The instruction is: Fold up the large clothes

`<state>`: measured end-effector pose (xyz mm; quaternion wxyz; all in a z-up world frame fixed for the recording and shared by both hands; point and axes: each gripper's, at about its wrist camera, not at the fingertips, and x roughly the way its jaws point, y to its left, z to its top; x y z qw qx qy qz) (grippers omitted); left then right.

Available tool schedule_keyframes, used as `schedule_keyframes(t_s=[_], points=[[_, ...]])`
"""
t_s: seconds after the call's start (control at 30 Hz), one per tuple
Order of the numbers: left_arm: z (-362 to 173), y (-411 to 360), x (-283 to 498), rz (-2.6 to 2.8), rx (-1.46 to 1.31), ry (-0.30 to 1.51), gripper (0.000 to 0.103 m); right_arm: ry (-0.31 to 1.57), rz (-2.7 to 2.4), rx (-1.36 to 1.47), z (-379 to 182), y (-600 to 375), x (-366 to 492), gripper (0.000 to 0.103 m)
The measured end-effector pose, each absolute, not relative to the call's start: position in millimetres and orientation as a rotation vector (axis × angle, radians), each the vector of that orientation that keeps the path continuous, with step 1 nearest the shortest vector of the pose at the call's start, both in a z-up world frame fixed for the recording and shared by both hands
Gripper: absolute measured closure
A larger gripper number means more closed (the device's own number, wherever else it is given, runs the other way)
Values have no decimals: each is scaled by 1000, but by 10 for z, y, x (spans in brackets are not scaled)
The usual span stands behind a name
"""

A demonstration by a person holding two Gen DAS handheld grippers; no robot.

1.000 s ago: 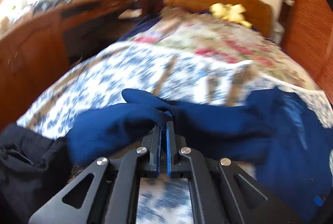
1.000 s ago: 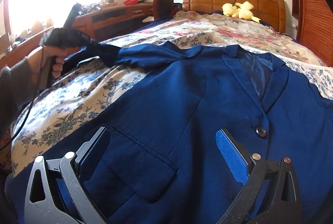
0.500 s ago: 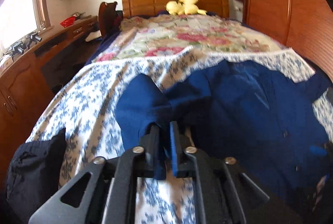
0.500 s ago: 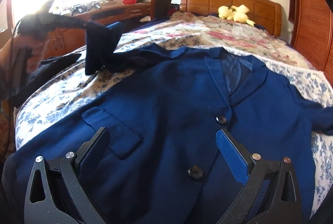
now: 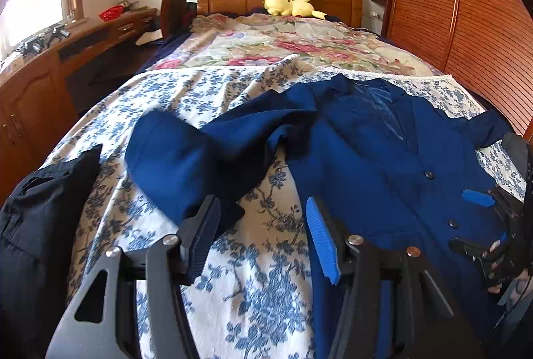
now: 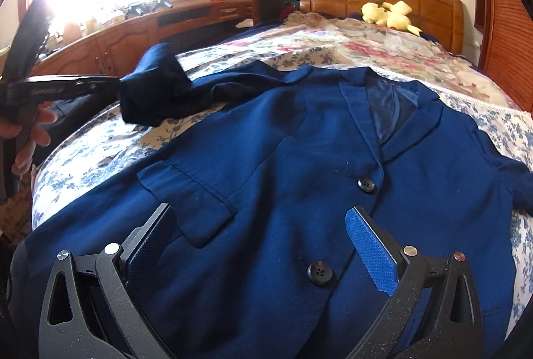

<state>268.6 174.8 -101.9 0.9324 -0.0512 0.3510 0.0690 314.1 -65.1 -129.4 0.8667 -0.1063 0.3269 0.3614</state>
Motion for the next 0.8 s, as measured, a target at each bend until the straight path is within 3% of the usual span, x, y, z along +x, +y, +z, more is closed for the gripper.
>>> schedule_keyframes(t_s=[0.3,0.8], points=[[-1029,2052,2447,290,-80,693,50,689,755,-226,-1319,-639,3142,0],[-1769,2693,2837,341,-266,867,50,687,758,-223,-1318,-643,3142,0]])
